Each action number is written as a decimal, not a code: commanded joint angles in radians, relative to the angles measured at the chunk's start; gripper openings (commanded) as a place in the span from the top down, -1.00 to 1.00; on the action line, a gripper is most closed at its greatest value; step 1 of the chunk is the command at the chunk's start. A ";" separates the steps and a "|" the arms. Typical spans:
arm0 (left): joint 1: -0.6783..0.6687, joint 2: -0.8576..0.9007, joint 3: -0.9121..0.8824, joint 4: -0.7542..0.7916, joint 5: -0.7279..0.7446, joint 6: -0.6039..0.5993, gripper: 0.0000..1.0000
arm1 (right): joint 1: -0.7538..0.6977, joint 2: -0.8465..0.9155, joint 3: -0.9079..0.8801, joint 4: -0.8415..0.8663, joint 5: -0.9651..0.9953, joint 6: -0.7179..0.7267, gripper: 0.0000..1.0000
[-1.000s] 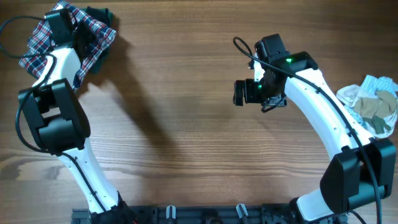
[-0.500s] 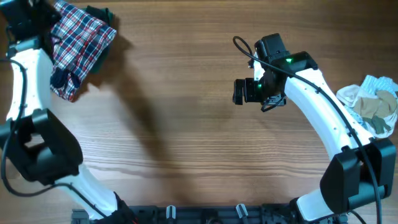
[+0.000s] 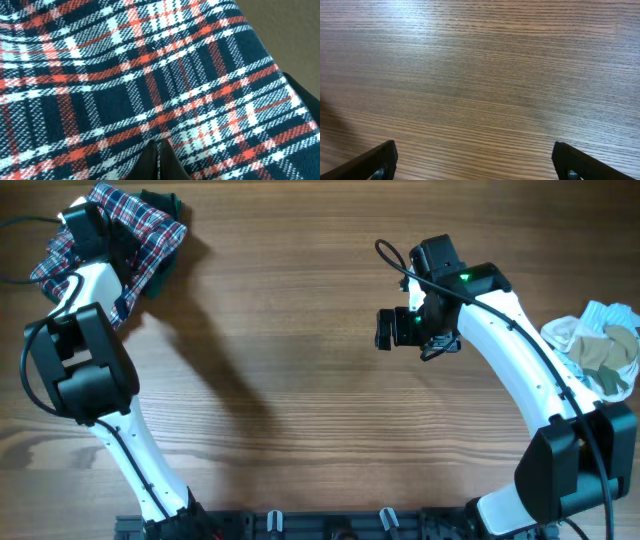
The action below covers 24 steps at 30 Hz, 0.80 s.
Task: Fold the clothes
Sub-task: 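Place the plaid bundle beside the green garment and adjust with left gripper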
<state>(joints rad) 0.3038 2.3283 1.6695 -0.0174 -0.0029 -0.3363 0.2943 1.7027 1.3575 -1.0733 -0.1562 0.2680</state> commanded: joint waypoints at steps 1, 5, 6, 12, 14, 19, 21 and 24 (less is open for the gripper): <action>-0.014 -0.039 -0.018 -0.012 0.020 -0.009 0.92 | -0.001 0.015 0.008 -0.002 -0.001 0.020 -0.99; -0.026 -0.185 -0.018 -0.060 0.020 -0.009 0.92 | -0.001 0.015 0.008 0.002 -0.001 0.020 -1.00; -0.035 -0.217 -0.018 -0.100 0.020 -0.010 0.92 | -0.001 0.015 0.008 0.007 -0.001 0.020 -0.99; -0.087 -0.147 -0.018 -0.235 0.020 -0.010 0.92 | -0.001 0.015 0.008 0.016 -0.001 0.020 -0.99; -0.092 -0.087 -0.018 -0.232 0.020 -0.011 0.92 | -0.001 0.015 0.008 0.011 -0.001 0.020 -0.99; -0.087 0.048 -0.018 -0.212 0.009 -0.012 0.88 | -0.001 0.015 0.008 0.000 -0.001 0.020 -0.99; -0.087 0.057 -0.018 -0.211 0.009 -0.010 0.87 | -0.001 0.015 0.008 -0.002 -0.001 0.019 -0.99; -0.087 0.002 -0.018 -0.172 0.009 -0.008 0.82 | -0.001 0.015 0.008 -0.003 -0.001 0.020 -0.99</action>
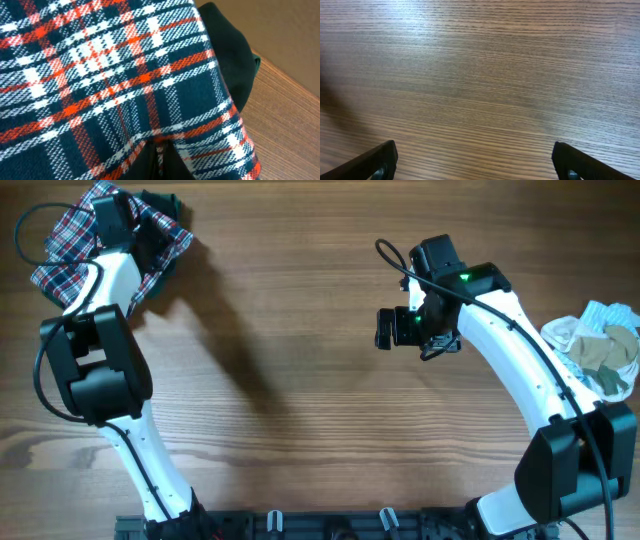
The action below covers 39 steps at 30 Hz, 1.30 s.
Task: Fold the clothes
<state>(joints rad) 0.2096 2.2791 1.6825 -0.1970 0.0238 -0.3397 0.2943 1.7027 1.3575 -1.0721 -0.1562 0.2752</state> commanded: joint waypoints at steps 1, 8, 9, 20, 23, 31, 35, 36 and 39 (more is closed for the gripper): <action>0.009 0.025 -0.031 0.025 -0.018 -0.004 0.80 | -0.001 0.015 0.008 -0.006 -0.001 0.013 -1.00; 0.043 -0.124 -0.031 0.239 -0.108 0.017 0.80 | -0.001 0.015 0.008 -0.013 -0.001 0.013 -0.99; 0.049 -0.117 -0.031 0.262 -0.108 0.017 0.80 | -0.001 0.015 0.008 -0.013 -0.001 0.013 -0.99; 0.071 0.103 -0.031 0.402 -0.113 0.018 0.62 | -0.001 0.015 0.008 -0.049 -0.001 0.013 -0.99; 0.071 0.158 -0.031 0.351 -0.112 0.018 0.65 | -0.001 0.015 0.008 -0.063 -0.001 0.013 -1.00; 0.075 0.014 -0.031 0.319 -0.112 0.075 0.18 | -0.001 0.014 0.009 -0.056 0.007 0.053 -0.99; 0.074 -0.178 -0.031 0.290 -0.111 0.074 -0.41 | -0.001 -0.025 0.011 -0.017 0.107 0.148 -0.99; 0.074 -0.221 -0.031 0.262 -0.109 0.073 -0.49 | -0.002 -0.042 0.013 -0.011 0.137 0.162 -0.99; 0.074 -0.364 -0.031 0.124 -0.051 0.070 -0.69 | -0.008 -0.123 0.013 0.006 0.233 0.180 -0.99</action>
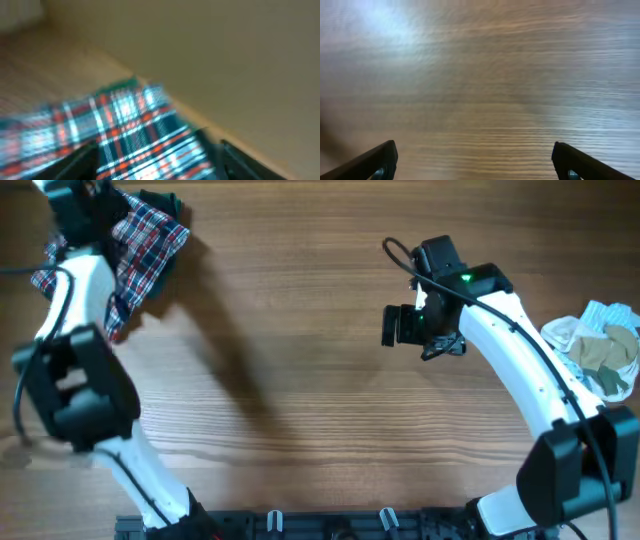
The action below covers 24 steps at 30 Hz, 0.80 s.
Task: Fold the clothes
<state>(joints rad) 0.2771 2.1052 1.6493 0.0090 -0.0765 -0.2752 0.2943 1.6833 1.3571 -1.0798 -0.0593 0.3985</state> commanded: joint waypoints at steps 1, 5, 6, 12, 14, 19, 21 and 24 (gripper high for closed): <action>0.006 -0.224 0.002 -0.121 0.080 0.005 -0.68 | -0.017 -0.132 0.014 0.016 0.156 0.057 -0.99; 0.006 -0.387 0.002 -0.303 0.237 -0.068 -0.64 | -0.110 -0.274 0.014 0.011 0.184 0.046 -0.99; 0.006 -0.417 0.002 -0.328 0.267 -0.089 -0.64 | -0.134 -0.303 0.014 0.007 0.184 0.046 -0.99; -0.012 -0.577 0.002 -0.510 0.474 -0.099 -0.42 | -0.184 -0.489 0.013 -0.069 0.189 0.045 -1.00; -0.049 -0.605 0.002 -0.572 0.472 -0.095 -0.43 | -0.185 -0.550 0.010 -0.092 0.188 0.045 -0.99; -0.195 -0.681 0.002 -0.746 0.468 -0.038 -0.46 | -0.185 -0.697 0.009 -0.142 0.189 0.046 -0.99; -0.260 -0.714 0.002 -0.824 0.445 -0.021 -0.43 | -0.185 -0.732 0.009 -0.171 0.216 0.046 -1.00; -0.370 -0.735 0.002 -0.874 0.303 -0.017 -0.86 | -0.185 -0.732 0.009 -0.159 0.252 0.046 -0.99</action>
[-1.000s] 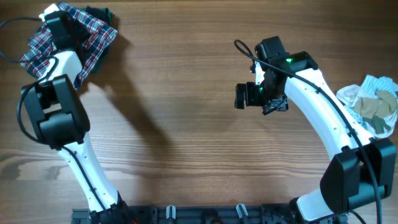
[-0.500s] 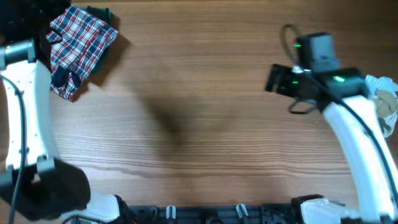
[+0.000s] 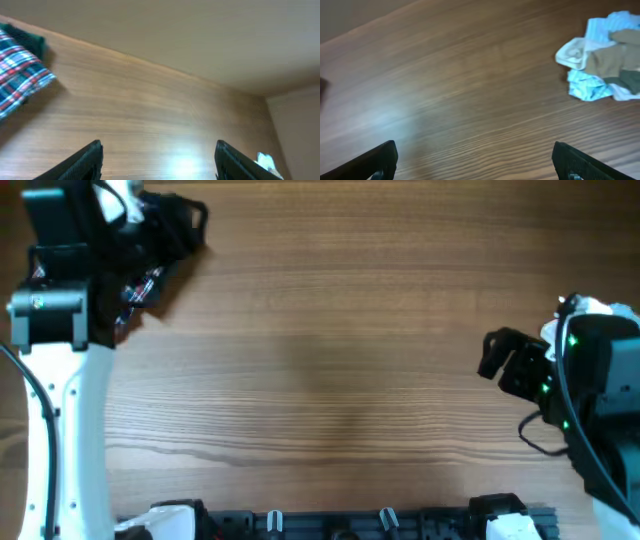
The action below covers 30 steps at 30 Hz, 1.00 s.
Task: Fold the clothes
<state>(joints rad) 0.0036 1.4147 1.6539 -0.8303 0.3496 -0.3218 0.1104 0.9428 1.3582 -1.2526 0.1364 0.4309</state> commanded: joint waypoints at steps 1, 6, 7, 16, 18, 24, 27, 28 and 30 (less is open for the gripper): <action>-0.115 -0.044 -0.003 -0.034 -0.155 0.030 -0.99 | -0.001 0.015 0.008 0.020 0.056 0.014 -0.99; -0.141 -0.034 -0.003 -0.032 -0.195 0.029 -0.99 | -0.001 0.057 0.008 0.044 0.056 0.014 -0.99; -0.141 -0.034 -0.003 -0.032 -0.195 0.029 -0.99 | -0.001 0.061 0.008 0.044 0.056 0.014 -0.99; -0.141 -0.035 -0.003 -0.042 -0.195 0.029 -1.00 | -0.001 0.062 0.008 0.046 0.045 0.018 -1.00; -0.141 -0.034 -0.003 -0.050 -0.195 0.029 -0.99 | -0.001 0.063 0.008 0.036 0.014 0.017 -1.00; -0.141 -0.034 -0.003 -0.054 -0.195 0.029 -1.00 | -0.001 0.064 0.008 0.018 -0.066 0.017 -0.99; -0.141 -0.035 -0.003 -0.054 -0.195 0.029 -0.99 | -0.001 0.074 0.008 0.020 -0.065 0.015 -1.00; -0.141 -0.034 -0.002 -0.054 -0.195 0.029 -0.99 | -0.001 0.078 0.008 0.016 -0.065 0.003 -0.99; -0.141 -0.035 -0.003 -0.054 -0.195 0.029 -0.98 | -0.001 0.089 0.008 0.016 -0.062 -0.026 -0.99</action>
<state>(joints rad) -0.1356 1.3823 1.6539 -0.8837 0.1680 -0.3084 0.1104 1.0149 1.3582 -1.2343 0.0860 0.4362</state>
